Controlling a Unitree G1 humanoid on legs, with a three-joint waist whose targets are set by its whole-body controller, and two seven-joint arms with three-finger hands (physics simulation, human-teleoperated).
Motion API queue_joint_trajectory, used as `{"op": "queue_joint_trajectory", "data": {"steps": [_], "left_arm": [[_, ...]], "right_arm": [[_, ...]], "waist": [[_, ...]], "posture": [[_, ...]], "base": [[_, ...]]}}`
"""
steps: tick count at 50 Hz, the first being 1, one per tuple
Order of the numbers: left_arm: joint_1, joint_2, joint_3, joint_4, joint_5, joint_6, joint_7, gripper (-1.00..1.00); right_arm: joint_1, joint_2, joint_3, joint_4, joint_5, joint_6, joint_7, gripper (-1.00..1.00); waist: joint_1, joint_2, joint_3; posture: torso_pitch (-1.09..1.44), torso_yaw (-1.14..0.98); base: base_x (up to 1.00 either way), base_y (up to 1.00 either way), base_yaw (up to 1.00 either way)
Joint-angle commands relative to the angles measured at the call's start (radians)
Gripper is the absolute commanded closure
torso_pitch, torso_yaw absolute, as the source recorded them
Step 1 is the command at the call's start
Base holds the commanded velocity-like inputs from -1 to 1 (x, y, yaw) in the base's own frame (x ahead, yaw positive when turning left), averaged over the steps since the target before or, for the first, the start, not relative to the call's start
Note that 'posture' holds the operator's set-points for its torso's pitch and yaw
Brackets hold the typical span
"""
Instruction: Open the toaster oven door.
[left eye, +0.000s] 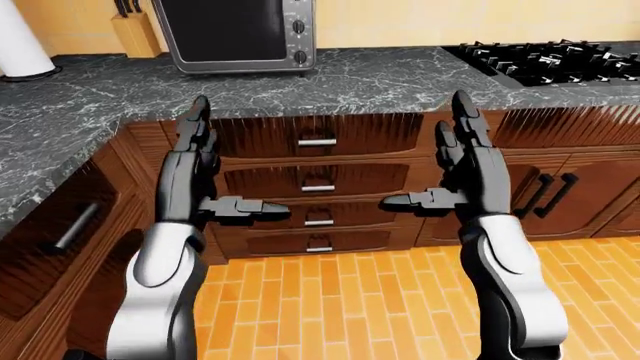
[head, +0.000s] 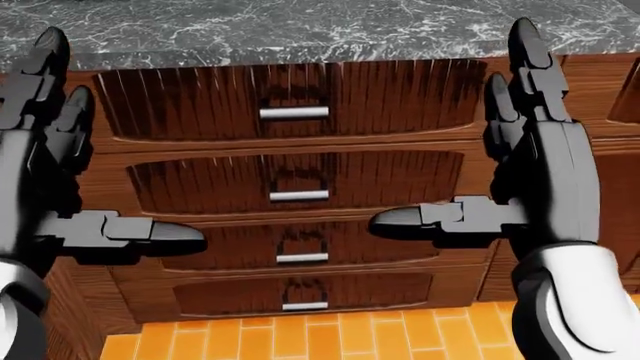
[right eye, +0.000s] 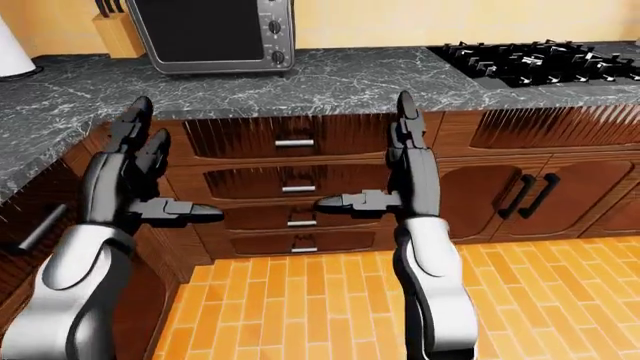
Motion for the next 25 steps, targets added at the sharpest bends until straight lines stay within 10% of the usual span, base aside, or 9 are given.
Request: {"op": "queue_joint_trajectory", "data": {"steps": [1, 9, 13, 14, 18, 25], "left_arm": [[-0.020, 0.008, 0.003, -0.016, -0.002, -0.027, 0.002, -1.00], [0.003, 0.003, -0.003, 0.012, 0.001, -0.072, 0.003, -1.00], [0.000, 0.000, -0.009, 0.007, 0.004, -0.065, 0.001, -1.00], [0.001, -0.001, -0.009, 0.008, 0.005, -0.067, 0.001, -1.00], [0.007, -0.006, -0.009, 0.003, 0.005, -0.069, 0.004, -1.00], [0.009, -0.004, -0.002, 0.001, 0.001, -0.073, 0.004, -1.00]], "right_arm": [[-0.021, 0.000, 0.001, -0.021, -0.003, -0.034, -0.004, -1.00], [-0.002, 0.007, 0.012, -0.005, -0.004, -0.062, 0.008, -1.00], [0.001, 0.011, 0.012, -0.023, -0.003, -0.045, 0.009, -1.00], [0.000, 0.010, 0.009, -0.021, -0.002, -0.046, 0.010, -1.00], [0.004, 0.013, 0.010, -0.023, 0.001, -0.048, 0.006, -1.00], [0.013, 0.017, 0.014, -0.010, 0.000, -0.070, 0.007, -1.00]], "waist": [[-0.001, -0.002, -0.014], [-0.001, 0.037, -0.013], [-0.009, 0.141, -0.044], [0.005, 0.099, -0.027], [0.008, 0.096, -0.034], [0.028, 0.013, -0.035]], "posture": [[0.00, 0.00], [0.00, 0.00], [0.00, 0.00], [0.00, 0.00], [0.00, 0.00], [0.00, 0.00]], "base": [[0.37, 0.00, 0.00], [0.36, 0.00, 0.00], [0.37, 0.00, 0.00], [0.37, 0.00, 0.00], [0.36, 0.00, 0.00], [0.36, 0.00, 0.00]]}}
